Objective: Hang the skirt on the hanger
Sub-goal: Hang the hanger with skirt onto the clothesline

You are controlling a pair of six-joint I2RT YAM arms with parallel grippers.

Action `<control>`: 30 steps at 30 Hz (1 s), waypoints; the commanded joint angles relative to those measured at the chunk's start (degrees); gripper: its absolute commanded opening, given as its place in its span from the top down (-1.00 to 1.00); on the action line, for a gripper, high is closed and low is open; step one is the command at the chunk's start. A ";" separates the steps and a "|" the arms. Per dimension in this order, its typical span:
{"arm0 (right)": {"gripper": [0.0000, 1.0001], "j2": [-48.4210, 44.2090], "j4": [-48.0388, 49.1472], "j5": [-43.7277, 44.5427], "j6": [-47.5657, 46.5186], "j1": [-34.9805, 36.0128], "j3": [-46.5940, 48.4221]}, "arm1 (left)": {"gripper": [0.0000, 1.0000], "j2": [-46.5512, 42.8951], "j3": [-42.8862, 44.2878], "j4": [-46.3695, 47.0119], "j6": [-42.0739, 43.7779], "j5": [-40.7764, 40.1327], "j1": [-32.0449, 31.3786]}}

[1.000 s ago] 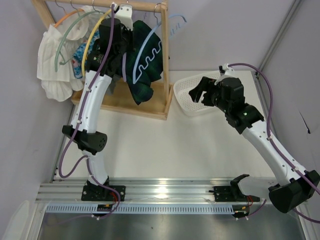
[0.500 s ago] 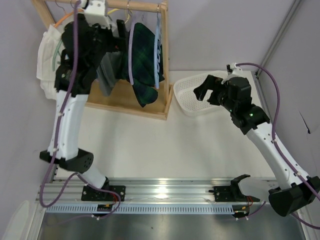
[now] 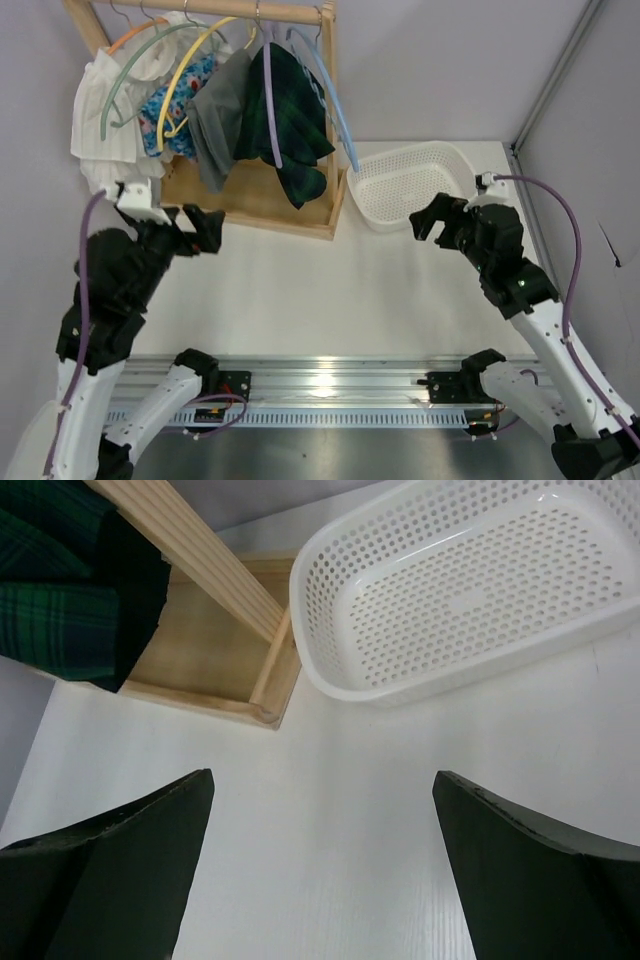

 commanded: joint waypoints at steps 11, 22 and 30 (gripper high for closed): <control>-0.99 -13.12 11.09 5.23 8.47 4.62 -20.14 | -0.99 -14.16 -27.19 -2.86 -15.81 4.86 0.32; -0.99 -9.60 13.47 12.53 5.04 11.57 -16.27 | -0.99 -11.60 -28.94 -1.10 -15.90 2.58 0.32; -0.99 -7.75 14.61 12.89 4.16 12.19 -14.25 | -0.99 -9.49 -29.21 0.05 -15.90 2.67 0.32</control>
